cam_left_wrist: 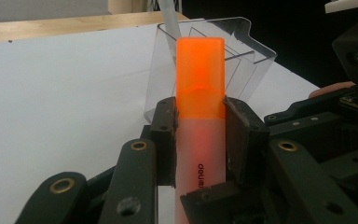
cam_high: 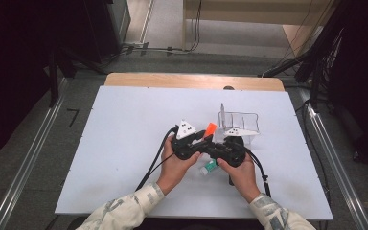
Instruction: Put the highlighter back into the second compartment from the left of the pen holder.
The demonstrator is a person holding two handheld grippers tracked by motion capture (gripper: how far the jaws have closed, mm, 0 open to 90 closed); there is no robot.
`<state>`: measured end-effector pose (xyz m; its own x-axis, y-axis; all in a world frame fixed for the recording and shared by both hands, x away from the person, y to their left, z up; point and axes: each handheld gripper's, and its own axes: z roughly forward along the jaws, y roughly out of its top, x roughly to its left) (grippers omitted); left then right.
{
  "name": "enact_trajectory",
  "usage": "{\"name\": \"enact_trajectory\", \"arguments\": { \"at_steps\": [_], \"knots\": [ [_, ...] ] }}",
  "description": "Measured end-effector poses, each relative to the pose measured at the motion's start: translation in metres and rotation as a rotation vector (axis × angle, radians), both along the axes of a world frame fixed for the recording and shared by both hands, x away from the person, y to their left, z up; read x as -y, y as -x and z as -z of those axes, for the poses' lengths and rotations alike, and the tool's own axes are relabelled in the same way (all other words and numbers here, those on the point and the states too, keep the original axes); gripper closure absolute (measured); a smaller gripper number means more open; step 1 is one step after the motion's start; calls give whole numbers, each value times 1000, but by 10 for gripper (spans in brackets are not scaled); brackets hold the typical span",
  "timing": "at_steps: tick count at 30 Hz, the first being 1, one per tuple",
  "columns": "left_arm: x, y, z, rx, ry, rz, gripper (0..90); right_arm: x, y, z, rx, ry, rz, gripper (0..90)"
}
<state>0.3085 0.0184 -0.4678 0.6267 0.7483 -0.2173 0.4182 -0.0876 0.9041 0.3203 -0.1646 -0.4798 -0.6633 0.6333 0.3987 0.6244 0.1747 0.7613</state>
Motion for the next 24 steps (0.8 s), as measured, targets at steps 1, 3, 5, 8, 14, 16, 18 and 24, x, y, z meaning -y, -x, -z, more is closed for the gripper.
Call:
{"name": "enact_trajectory", "arguments": {
  "at_steps": [1,3,5,8,14,16,18,24],
  "knots": [
    [0,0,0,1,-1,-1,673,0,0,0,0,-1,4,690],
    [0,1,0,2,-1,-1,672,1,0,0,-7,-4,7,704],
    [1,2,-1,10,-6,-2,668,1,0,-1,-12,-2,14,722],
    [2,3,-1,12,-5,-1,655,2,0,-1,-13,-1,18,745],
    [2,3,-2,14,-2,-1,609,2,1,-2,-18,-12,10,747],
    [1,3,-2,10,5,0,577,3,1,-2,-17,-13,12,748],
    [0,3,-3,10,12,0,569,4,0,-2,-15,-13,15,748],
    [-3,3,-5,7,19,-8,543,7,-2,-2,-16,-12,21,747]
  ]
}}
